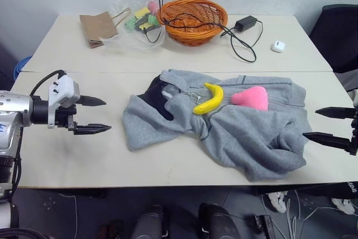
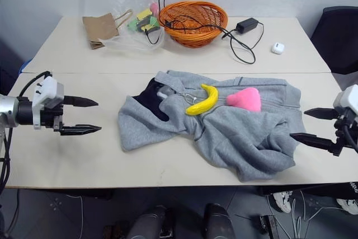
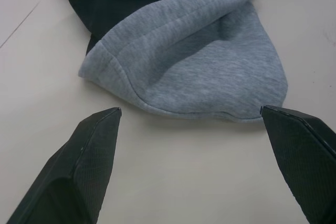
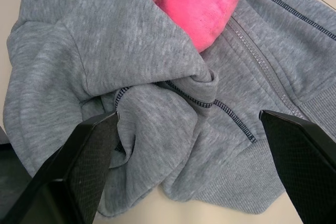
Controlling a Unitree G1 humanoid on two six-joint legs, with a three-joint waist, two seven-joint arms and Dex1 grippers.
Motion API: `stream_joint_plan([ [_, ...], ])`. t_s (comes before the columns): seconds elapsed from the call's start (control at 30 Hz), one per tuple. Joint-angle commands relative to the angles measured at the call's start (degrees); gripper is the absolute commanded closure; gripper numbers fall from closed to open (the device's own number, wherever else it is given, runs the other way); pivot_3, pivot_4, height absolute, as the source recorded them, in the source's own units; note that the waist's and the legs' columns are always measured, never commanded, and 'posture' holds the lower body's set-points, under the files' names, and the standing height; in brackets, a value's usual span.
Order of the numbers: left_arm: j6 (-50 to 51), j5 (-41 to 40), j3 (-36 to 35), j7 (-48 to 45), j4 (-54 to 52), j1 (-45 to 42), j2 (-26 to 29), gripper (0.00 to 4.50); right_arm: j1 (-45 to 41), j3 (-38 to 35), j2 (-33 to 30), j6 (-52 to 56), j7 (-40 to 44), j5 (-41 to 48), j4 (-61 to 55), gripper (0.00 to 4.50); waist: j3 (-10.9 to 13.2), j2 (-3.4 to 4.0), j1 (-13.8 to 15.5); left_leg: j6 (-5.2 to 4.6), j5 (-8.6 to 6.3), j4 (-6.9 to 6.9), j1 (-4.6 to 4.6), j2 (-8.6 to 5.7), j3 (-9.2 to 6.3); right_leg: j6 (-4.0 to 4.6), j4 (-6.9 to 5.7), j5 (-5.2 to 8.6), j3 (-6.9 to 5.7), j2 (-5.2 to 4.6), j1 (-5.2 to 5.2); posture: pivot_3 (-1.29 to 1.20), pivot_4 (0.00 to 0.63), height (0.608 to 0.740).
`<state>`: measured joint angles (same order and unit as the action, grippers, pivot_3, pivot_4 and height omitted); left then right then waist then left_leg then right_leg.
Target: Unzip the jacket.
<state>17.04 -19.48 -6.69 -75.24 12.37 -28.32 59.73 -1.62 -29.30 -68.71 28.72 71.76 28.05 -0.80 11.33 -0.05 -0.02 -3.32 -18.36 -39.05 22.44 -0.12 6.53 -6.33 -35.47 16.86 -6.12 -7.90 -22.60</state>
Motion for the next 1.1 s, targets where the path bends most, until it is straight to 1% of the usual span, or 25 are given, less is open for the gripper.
stream_joint_plan([
  [0.03,-2.9,1.8,-0.6,1.1,1.2,-0.1,0.4,0.03,0.2,-2.2,0.0,-0.3,-0.2,0.0,-1.3,0.03,0.0,0.00,0.0,0.00,0.00,0.00,0.00,0.00,0.00,0.00,0.00,0.00,0.00,0.00,0.00,0.00,0.150,0.740],
  [0.13,-2.5,2.3,0.1,2.2,0.7,-0.7,-0.7,0.03,0.3,-2.5,1.0,-2.4,-2.3,-1.7,-1.6,0.03,0.0,0.00,0.0,0.01,0.00,0.00,0.00,0.00,0.00,0.00,0.00,0.00,0.00,0.00,0.00,0.00,0.150,0.740],
  [0.23,-3.3,2.4,0.0,3.0,0.3,-0.8,-1.6,0.03,0.4,-2.5,2.0,-1.8,-4.2,-1.9,-2.4,0.03,0.0,0.00,0.0,0.01,-0.01,0.00,0.00,0.00,0.00,0.00,0.00,0.00,0.02,-0.03,0.00,0.00,0.150,0.740],
  [0.5,0.5,1.2,-0.1,4.5,-3.6,-0.1,-2.4,0.03,0.5,-3.0,4.5,0.9,-6.4,0.3,-5.5,0.03,0.0,0.00,0.0,0.02,-0.01,0.01,0.00,0.00,0.01,0.00,-0.01,0.00,0.06,-0.01,-0.01,0.00,0.150,0.740],
  [0.63,3.6,-0.7,-0.4,4.0,-5.0,-0.1,-2.7,0.03,-0.6,-3.0,4.8,4.4,-6.7,3.5,-7.4,0.03,0.0,0.00,0.0,0.02,-0.01,0.00,0.00,0.00,0.01,0.00,0.00,0.00,0.06,-0.01,0.00,0.00,0.150,0.740],
  [0.7,6.3,-2.9,-1.0,4.7,-6.7,-1.2,-3.8,0.03,-1.1,-3.3,4.9,5.9,-7.2,4.9,-8.9,0.03,0.0,0.00,0.0,0.02,-0.01,0.01,0.00,0.01,0.00,0.00,-0.01,0.00,0.08,-0.01,0.00,0.00,0.150,0.740],
  [0.8,14.7,-9.4,-2.2,7.8,-10.8,-5.2,-8.0,0.03,-1.8,-3.4,4.5,8.7,-7.4,7.6,-11.4,0.03,0.0,-0.01,0.5,-0.01,0.00,-0.03,0.02,0.00,-0.04,0.00,-0.01,0.00,0.12,-0.03,0.03,0.00,0.150,0.740],
  [0.9,20.0,-13.1,-0.5,13.1,-15.7,-10.0,-14.6,0.03,-4.2,-2.4,4.6,9.2,-9.9,8.3,-14.2,0.03,0.0,-0.01,1.0,-0.03,0.02,-0.08,0.03,-0.04,-0.08,-0.03,-0.02,-0.02,0.12,-0.04,0.07,0.00,0.150,0.740],
  [0.97,21.5,-13.1,0.8,16.3,-17.1,-12.4,-18.2,0.03,-5.6,-1.5,4.9,8.8,-11.8,7.7,-15.7,0.03,0.0,-0.02,1.3,-0.05,0.03,-0.10,0.03,-0.07,-0.08,-0.05,-0.04,-0.03,0.12,-0.03,0.08,0.00,0.150,0.740],
  [1.0,21.8,-11.3,2.4,19.6,-17.0,-14.3,-20.9,0.03,-6.7,-0.8,5.2,9.1,-13.2,7.6,-16.7,0.03,0.0,-0.02,1.4,-0.05,0.03,-0.11,0.02,-0.07,-0.07,-0.05,-0.04,-0.03,0.12,0.01,0.08,0.00,0.150,0.740],
  [1.07,26.1,-9.0,5.9,26.5,-16.4,-18.8,-26.4,0.03,-8.0,-0.1,5.8,9.6,-15.3,8.1,-19.1,0.03,0.0,-0.08,1.7,-0.04,0.05,-0.11,-0.01,-0.08,-0.07,-0.05,-0.04,-0.03,0.10,0.26,0.11,0.00,0.150,0.740],
  [1.1,28.0,-8.4,7.7,28.2,-16.3,-20.6,-28.5,0.03,-8.5,0.0,6.2,10.2,-16.1,8.8,-20.4,0.03,0.0,-0.08,1.8,-0.09,0.10,-0.13,0.03,-0.10,-0.09,-0.08,-0.04,-0.04,0.08,0.28,0.12,0.00,0.150,0.740],
])
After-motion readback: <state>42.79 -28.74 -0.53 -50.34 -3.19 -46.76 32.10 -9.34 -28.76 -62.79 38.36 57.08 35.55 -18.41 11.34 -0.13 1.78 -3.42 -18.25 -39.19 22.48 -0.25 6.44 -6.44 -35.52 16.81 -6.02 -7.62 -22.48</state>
